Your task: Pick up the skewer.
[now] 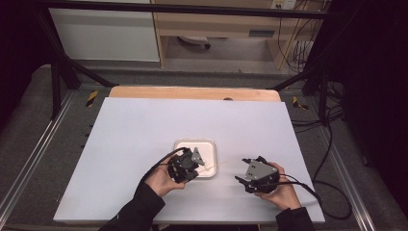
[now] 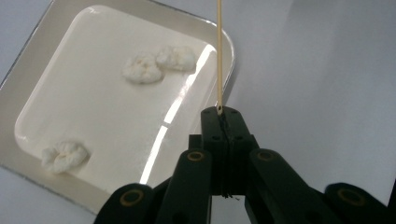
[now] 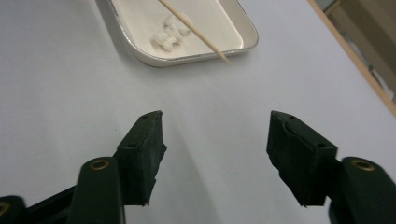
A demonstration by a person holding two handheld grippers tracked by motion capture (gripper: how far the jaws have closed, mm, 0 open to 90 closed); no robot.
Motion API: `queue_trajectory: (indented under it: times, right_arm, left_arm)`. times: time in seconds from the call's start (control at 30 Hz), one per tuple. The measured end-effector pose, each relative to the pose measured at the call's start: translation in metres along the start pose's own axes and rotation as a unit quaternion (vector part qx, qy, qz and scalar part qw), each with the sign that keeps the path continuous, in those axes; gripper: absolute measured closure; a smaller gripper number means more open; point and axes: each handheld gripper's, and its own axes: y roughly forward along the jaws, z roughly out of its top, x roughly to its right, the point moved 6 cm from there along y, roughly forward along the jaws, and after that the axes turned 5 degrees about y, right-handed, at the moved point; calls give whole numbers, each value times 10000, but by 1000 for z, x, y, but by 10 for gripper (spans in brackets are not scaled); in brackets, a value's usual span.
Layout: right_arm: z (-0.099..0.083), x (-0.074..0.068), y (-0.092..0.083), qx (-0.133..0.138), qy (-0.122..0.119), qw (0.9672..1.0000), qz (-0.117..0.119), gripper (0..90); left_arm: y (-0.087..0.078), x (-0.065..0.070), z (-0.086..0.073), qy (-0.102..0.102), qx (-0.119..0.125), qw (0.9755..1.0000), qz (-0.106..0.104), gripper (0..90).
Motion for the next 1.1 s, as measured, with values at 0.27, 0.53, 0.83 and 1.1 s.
queue_trajectory:
  times: [0.27,0.53,0.83,1.1]
  right_arm:
    - [-11,3,6,-283,1186,9925,45,148]
    - [-7,0,9,-123,1808,9826,409,59]
    - [0,4,11,41,2354,9707,483,26]
    - [14,2,19,97,2561,9647,601,9]
  left_arm:
    - [-19,-7,-25,-397,457,9979,250,889]
    - [-33,-15,-58,-1013,936,9891,510,889]
    - [-40,-15,-89,-1478,1266,9781,738,889]
    - [-45,-19,-107,-1684,1497,9702,893,888]
